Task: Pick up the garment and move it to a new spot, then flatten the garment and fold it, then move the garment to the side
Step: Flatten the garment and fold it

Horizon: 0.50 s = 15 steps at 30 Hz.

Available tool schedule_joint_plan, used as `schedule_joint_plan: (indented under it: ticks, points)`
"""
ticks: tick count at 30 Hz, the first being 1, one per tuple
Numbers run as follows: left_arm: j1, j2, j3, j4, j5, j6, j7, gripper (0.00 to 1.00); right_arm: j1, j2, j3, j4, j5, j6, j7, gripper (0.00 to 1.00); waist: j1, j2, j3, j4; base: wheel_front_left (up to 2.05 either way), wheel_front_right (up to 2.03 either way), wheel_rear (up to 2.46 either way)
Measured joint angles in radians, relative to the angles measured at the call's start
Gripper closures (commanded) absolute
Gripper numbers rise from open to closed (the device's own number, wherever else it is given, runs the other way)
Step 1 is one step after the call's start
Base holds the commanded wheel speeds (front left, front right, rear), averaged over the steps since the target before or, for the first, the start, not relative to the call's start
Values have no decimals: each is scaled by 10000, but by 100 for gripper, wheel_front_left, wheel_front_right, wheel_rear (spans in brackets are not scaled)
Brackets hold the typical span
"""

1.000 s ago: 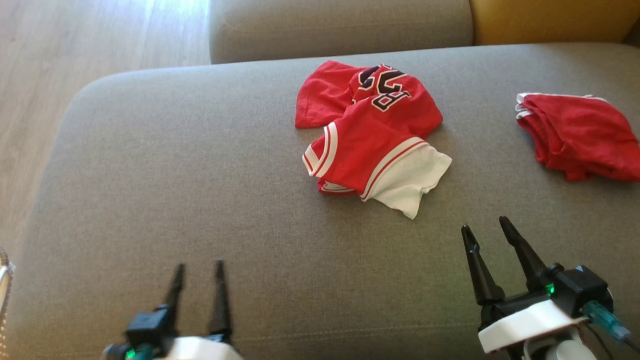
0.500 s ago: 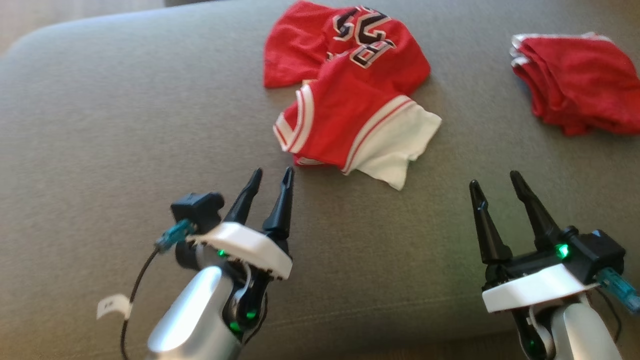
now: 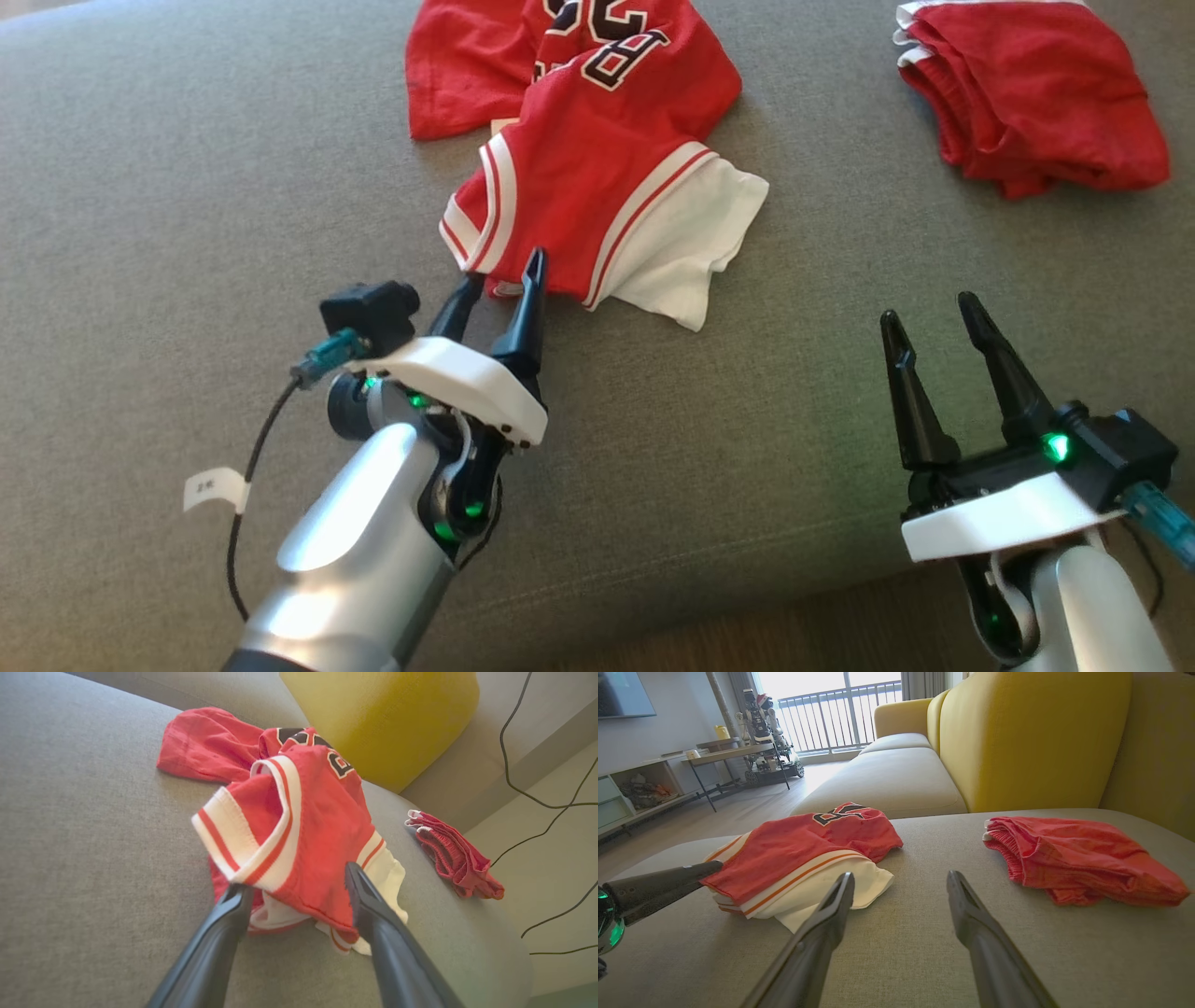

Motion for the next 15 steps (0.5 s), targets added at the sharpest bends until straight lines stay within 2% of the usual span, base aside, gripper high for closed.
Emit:
schedule_joint_plan:
  ticks: [5,7,9,11,15]
  points:
    - [6,-4,173,-123,148,4,0,0,-17,0,-44,4,2,0,0,0,0,0,25,-51,0,0,0]
    - [6,-6,255,-117,288,4,0,14,-19,0,-40,4,4,0,0,0,0,0,29,-89,0,0,0]
    - [4,-8,456,-56,397,-2,0,100,-38,0,-27,6,77,0,0,0,0,0,36,-163,0,0,0]
    - [0,-6,497,-42,447,-17,0,100,-54,0,6,10,77,0,0,0,0,0,30,-214,0,0,0]
    - [-29,-4,614,-477,462,-385,0,100,-59,2,29,59,115,0,0,0,0,0,-62,-354,0,0,0]
